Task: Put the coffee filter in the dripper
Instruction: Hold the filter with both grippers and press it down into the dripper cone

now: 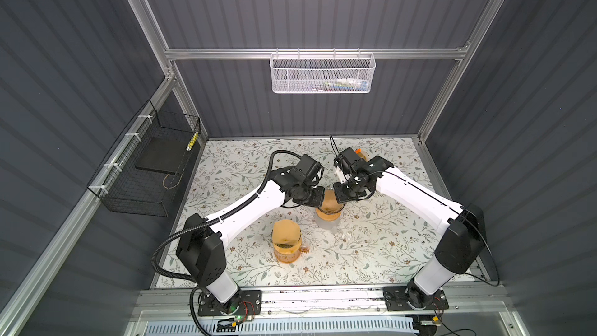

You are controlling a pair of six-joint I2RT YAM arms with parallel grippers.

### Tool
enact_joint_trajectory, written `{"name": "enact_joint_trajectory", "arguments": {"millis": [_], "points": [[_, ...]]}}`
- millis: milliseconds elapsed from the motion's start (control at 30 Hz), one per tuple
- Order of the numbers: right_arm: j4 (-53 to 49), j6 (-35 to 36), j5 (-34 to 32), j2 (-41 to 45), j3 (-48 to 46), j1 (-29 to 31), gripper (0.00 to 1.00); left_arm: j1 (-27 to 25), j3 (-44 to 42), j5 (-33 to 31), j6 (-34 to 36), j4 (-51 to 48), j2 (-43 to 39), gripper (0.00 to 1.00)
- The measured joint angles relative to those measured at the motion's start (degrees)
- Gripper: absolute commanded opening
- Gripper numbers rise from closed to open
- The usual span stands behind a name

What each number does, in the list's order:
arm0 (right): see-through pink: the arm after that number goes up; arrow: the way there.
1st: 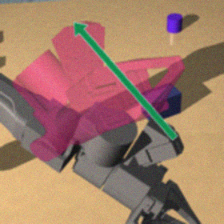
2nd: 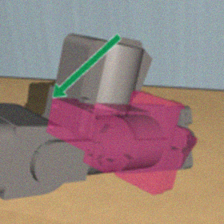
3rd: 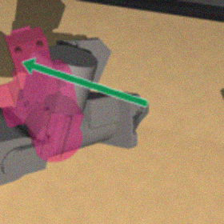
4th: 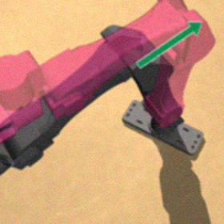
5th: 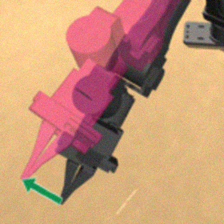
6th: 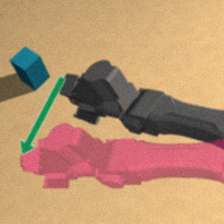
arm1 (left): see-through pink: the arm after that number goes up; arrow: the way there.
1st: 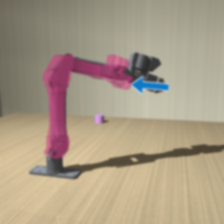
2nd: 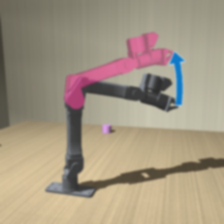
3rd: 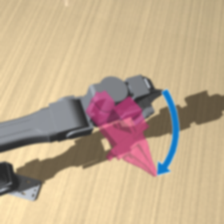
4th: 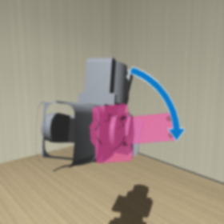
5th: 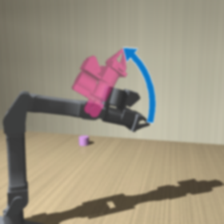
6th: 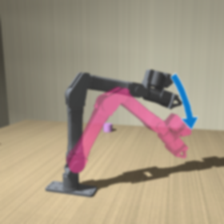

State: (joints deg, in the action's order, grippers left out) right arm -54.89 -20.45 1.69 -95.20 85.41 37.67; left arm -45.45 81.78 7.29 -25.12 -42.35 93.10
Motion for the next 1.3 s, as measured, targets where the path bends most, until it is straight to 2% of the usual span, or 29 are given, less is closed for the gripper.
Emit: {"name": "enact_joint_trajectory", "arguments": {"millis": [300, 1300], "points": [[-0.04, 0.0, -0.26, 0.0, 0.0, 0.15, 0.01, 0.0, 0.0, 0.0, 0.0, 0.0, 0.02, 0.15], [-1.2, -0.09, -1.95, 1.55, 1.25, 0.26, 0.15, 0.0, 0.0, -0.04, 0.0, -0.02, 0.24, 0.15]]}}
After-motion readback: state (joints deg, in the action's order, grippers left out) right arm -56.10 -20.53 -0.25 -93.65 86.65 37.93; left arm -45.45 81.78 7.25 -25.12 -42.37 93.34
